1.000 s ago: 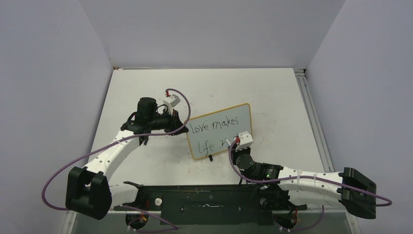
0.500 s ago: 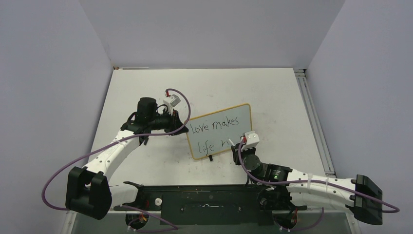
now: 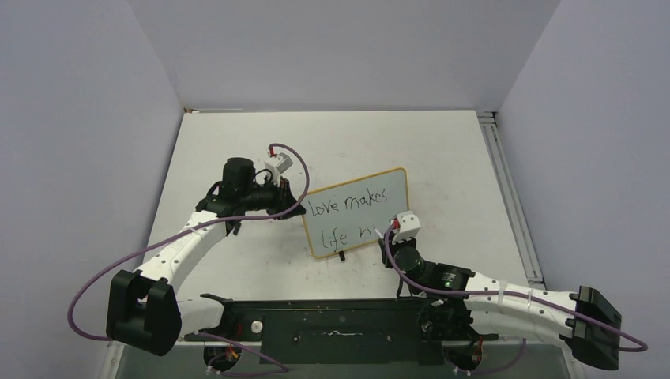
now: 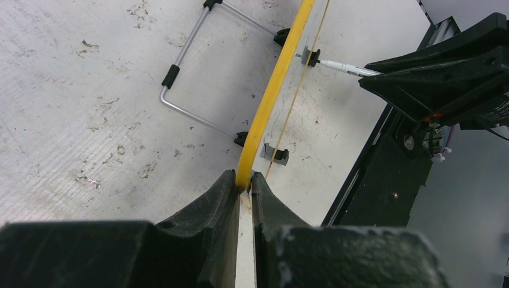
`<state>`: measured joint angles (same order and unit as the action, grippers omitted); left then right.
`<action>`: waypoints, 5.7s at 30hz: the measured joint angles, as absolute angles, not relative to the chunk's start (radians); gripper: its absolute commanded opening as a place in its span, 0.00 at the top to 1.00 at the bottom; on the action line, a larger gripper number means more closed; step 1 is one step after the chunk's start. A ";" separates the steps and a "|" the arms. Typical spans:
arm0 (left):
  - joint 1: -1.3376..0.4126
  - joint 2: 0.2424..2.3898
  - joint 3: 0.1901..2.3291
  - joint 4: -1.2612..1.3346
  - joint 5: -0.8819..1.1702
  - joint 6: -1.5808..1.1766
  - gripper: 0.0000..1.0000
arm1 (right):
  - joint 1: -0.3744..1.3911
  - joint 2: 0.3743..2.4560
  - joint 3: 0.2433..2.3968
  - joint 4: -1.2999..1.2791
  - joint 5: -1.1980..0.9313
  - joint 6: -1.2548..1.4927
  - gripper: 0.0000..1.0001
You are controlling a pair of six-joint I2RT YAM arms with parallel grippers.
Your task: Write a sentence on the whiteboard
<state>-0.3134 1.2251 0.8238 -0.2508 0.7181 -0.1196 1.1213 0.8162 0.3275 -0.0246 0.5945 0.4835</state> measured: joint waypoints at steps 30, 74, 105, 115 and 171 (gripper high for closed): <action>-0.313 1.225 0.824 -0.250 0.719 -0.123 1.00 | 1.086 0.906 0.327 0.062 0.586 0.476 0.95; -0.313 1.225 0.825 -0.251 0.718 -0.123 1.00 | 1.086 0.766 0.308 -0.007 0.606 0.513 0.95; -0.313 1.225 0.825 -0.251 0.718 -0.123 1.00 | 1.086 0.869 0.310 0.166 0.645 0.397 0.95; -0.313 1.225 0.825 -0.251 0.718 -0.123 1.00 | 1.086 0.857 0.299 0.137 0.649 0.435 0.95; -0.313 1.225 0.825 -0.251 0.718 -0.127 1.00 | 1.086 0.906 0.311 0.179 0.659 0.390 0.95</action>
<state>-0.3134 1.2251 0.8253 -0.2508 0.7181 -0.1268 1.0863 0.9058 0.3107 0.1795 0.6590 0.3901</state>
